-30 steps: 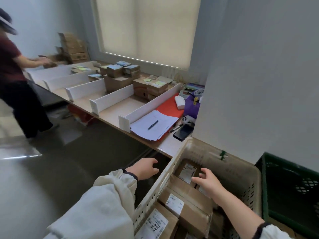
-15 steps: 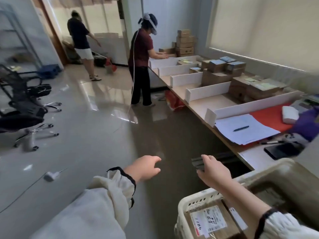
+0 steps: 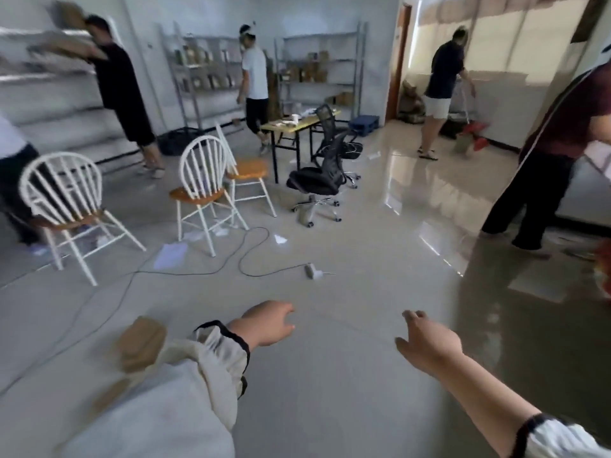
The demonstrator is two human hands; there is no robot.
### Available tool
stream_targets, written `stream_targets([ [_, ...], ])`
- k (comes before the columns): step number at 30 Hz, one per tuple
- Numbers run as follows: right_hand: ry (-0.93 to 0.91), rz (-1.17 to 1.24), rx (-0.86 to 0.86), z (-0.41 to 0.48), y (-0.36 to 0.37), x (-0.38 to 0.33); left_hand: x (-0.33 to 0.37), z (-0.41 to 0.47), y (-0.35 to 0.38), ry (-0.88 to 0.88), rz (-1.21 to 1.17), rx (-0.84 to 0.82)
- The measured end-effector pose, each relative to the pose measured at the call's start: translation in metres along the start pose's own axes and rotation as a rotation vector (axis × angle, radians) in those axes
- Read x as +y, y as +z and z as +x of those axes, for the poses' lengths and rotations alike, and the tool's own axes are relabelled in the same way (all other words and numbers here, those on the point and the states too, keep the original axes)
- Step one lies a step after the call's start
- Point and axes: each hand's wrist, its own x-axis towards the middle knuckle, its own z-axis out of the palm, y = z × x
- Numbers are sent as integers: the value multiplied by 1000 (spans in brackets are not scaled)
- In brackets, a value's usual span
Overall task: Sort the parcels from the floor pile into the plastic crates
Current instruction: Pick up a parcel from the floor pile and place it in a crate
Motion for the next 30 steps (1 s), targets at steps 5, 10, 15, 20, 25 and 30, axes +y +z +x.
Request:
stream_targets([
  [5, -170, -55, -27, 50, 16, -134, -144, -25, -9, -223, -67, 22],
  [10, -350, -75, -109, 83, 48, -263, -262, -60, -10, -405, -190, 36],
  [15, -531, -152, -189, 111, 82, -364, -355, -81, 10, -605, -317, 46],
  [20, -663, -272, -308, 163, 128, -441, -413, -66, 55, -807, -476, -6],
  [25, -805, -359, -402, 220, 186, -520, -456, -21, 101, -983, -590, -1],
  [30, -827, -295, -506, 260, 292, -588, -514, 51, 175, -1001, -556, -33],
])
